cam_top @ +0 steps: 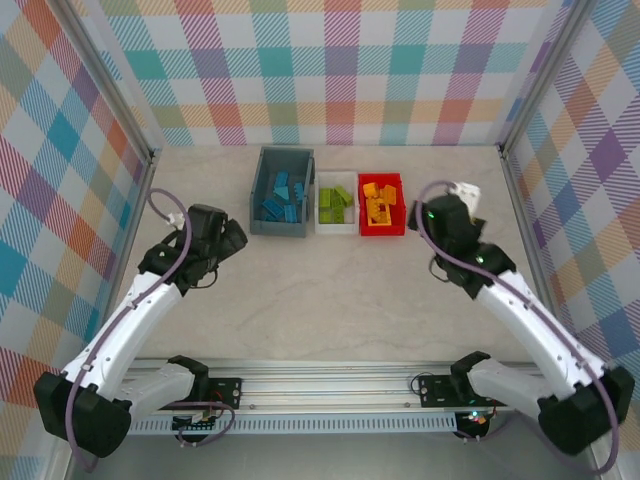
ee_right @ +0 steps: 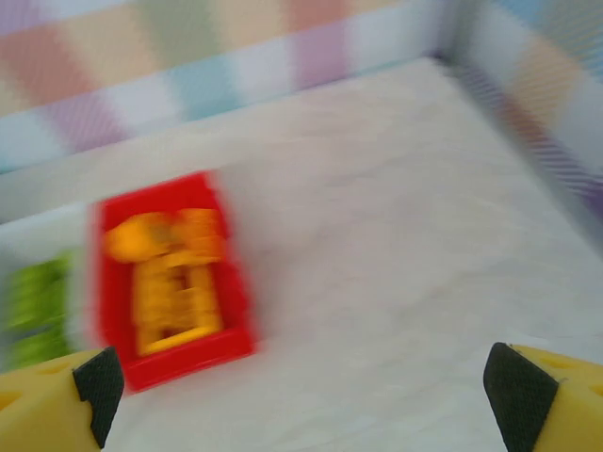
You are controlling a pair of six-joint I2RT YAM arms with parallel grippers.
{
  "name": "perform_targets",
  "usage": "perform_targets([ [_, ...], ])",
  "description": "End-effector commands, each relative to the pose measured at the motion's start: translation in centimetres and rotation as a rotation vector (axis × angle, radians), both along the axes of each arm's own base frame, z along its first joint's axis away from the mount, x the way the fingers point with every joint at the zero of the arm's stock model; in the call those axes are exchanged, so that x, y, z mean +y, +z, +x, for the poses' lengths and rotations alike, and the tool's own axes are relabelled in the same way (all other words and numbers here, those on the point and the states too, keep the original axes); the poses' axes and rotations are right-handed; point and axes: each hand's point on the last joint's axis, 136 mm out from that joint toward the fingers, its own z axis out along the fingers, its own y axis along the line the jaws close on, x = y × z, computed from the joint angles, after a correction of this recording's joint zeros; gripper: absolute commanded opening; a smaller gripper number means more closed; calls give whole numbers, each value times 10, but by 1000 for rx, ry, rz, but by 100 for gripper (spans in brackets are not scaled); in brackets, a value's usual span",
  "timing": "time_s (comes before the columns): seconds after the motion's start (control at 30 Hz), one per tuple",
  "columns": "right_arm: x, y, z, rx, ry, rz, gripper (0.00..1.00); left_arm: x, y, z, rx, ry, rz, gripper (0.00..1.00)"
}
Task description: Sort the legos into containers by color
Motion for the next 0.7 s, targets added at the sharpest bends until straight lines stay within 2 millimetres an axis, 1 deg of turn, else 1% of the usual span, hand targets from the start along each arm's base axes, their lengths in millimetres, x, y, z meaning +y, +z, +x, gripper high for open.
perform_targets([
  [0.0, -38, -41, -1, -74, -20, -38, 100, 70, -10, -21, -93, 322, 246, 100],
  [0.03, -44, -50, -2, -89, -11, -45, 100, 76, -15, -22, -118, 323, 288, 100],
  [0.07, -54, -64, -3, -86, -26, -46, 100, 82, -19, -21, -154, 319, 348, 100],
  [0.1, -58, -76, 1, -77, -10, -52, 100, 83, -24, -18, -178, 278, 401, 100],
  [0.17, -68, -105, 7, 4, -9, -52, 100, 83, -31, -10, -202, 219, 475, 100],
  [0.23, -66, -130, 19, 70, 37, -4, 100, 80, -42, 0, -178, 150, 484, 100],
  [0.3, -61, -147, 31, 82, 67, 20, 100, 75, -53, 14, -169, 79, 488, 100],
  [0.37, -54, -148, 44, 70, 109, 28, 100, 73, -67, 28, -165, 43, 474, 100],
  [0.43, -52, -143, 58, 9, 121, 32, 100, 76, -87, 38, -165, 30, 445, 100],
  [0.47, -52, -140, 63, -25, 127, 27, 100, 78, -91, 44, -181, 31, 433, 100],
  [0.57, -50, -137, 80, -56, 174, -17, 100, 71, -93, 64, -192, -46, 436, 100],
  [0.63, -49, -146, 85, -27, 201, 12, 100, 63, -93, 80, -230, -98, 445, 100],
  [0.67, -47, -147, 86, -15, 217, 12, 100, 60, -92, 86, -241, -121, 450, 100],
])
